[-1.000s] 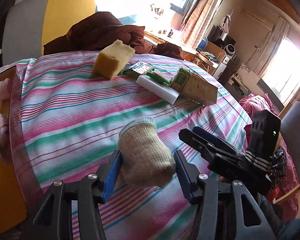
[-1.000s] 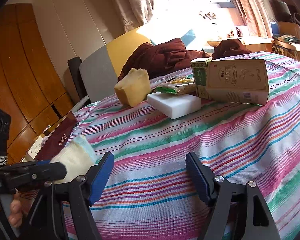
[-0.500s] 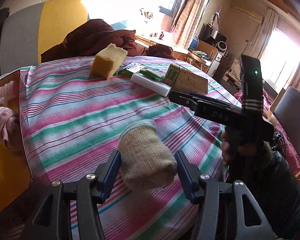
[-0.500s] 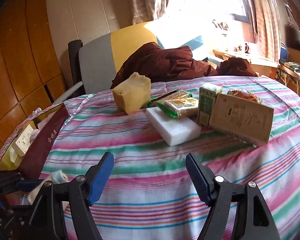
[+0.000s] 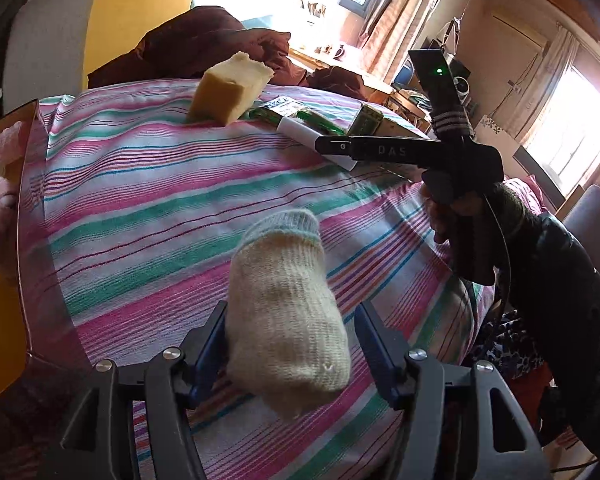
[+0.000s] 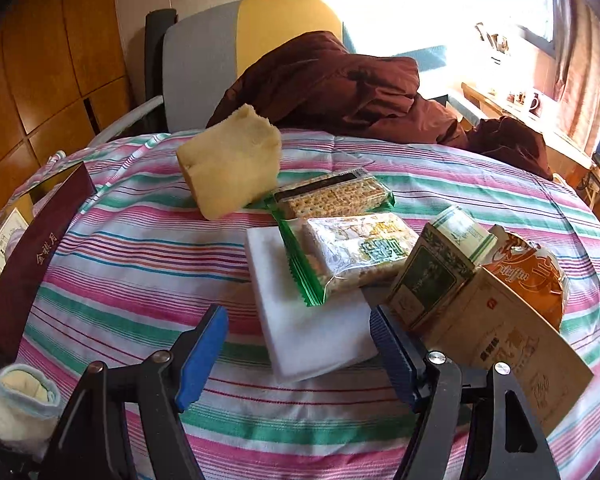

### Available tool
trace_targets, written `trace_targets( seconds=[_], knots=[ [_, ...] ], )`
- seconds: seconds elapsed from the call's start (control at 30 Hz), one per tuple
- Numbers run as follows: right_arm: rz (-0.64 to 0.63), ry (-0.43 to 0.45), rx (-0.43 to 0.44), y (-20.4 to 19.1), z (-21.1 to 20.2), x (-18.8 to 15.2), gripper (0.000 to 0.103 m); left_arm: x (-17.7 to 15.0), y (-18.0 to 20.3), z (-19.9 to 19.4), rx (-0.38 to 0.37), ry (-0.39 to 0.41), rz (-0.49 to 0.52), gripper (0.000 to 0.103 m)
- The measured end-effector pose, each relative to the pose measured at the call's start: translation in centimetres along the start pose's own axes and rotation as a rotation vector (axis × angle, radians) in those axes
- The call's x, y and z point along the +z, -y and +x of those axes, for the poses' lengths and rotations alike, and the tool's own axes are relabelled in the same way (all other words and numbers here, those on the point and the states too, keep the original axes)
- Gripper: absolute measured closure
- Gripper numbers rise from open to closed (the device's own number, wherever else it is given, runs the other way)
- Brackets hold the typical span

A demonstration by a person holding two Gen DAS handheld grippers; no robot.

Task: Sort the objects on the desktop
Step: 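Grasp the white melamine sponge with the right tool while the left tool holds the sock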

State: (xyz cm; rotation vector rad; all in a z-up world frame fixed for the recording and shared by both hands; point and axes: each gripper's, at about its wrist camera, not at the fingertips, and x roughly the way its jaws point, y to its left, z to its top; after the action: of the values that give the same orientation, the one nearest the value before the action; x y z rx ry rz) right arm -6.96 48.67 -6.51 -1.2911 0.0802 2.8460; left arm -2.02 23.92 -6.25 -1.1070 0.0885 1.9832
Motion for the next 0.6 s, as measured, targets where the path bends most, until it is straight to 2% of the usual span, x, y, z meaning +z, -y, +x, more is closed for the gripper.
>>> trace_targets(
  seconds=[0.33,0.43,0.57,0.6],
  knots=[
    [-0.113,-0.102,0.034,-0.3,2.5,2.0,0.027,-0.3,0.4,0.0,0.009,-0.002,0.003,0.040],
    [-0.151,-0.160,0.043,-0.6,3.6,2.5,0.025,-0.3,0.4,-0.1,0.010,-0.002,-0.003,0.040],
    [-0.130,-0.187,0.060,-0.5,3.9,2.5,0.023,-0.4,0.6,-0.1,0.020,-0.002,0.005,0.039],
    [-0.125,-0.193,0.065,-0.4,4.0,2.5,0.025,-0.4,0.5,-0.1,0.018,-0.001,0.001,0.039]
  ],
)
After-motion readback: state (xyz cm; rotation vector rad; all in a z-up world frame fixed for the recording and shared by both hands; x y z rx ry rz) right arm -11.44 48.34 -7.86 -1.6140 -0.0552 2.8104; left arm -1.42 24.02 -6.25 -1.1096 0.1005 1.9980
